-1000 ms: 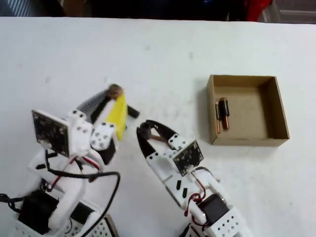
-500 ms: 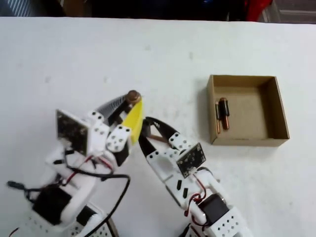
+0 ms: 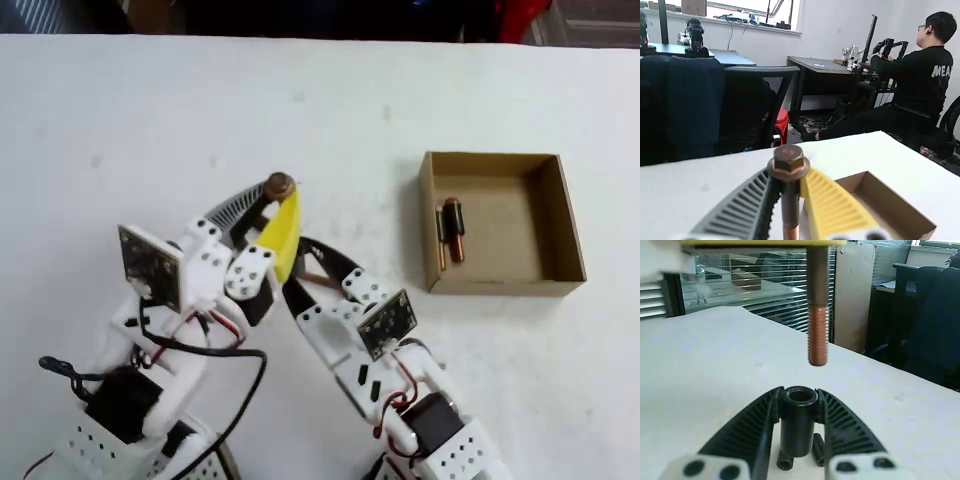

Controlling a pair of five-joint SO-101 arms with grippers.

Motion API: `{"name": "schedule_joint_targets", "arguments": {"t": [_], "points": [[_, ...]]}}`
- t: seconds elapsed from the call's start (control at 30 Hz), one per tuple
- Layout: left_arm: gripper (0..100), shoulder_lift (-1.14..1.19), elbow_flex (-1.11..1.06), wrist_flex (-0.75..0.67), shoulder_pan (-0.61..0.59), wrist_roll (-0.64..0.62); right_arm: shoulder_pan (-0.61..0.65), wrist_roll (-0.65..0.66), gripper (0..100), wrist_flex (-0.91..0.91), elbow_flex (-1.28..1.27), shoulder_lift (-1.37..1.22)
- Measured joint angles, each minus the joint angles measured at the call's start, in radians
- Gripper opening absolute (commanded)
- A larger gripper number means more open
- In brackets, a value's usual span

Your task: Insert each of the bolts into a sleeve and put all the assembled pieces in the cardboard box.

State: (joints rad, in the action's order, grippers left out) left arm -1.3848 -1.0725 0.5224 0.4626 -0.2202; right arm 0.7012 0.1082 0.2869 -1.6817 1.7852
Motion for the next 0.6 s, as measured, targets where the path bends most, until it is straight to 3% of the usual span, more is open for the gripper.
{"name": "schedule_joint_targets", "arguments": {"t": [0.6], "points": [[2, 0.0, 0.0, 0.109, 0.0, -0.014, 0.0, 0.0, 1.7, 0.0, 0.0, 0.0]]}}
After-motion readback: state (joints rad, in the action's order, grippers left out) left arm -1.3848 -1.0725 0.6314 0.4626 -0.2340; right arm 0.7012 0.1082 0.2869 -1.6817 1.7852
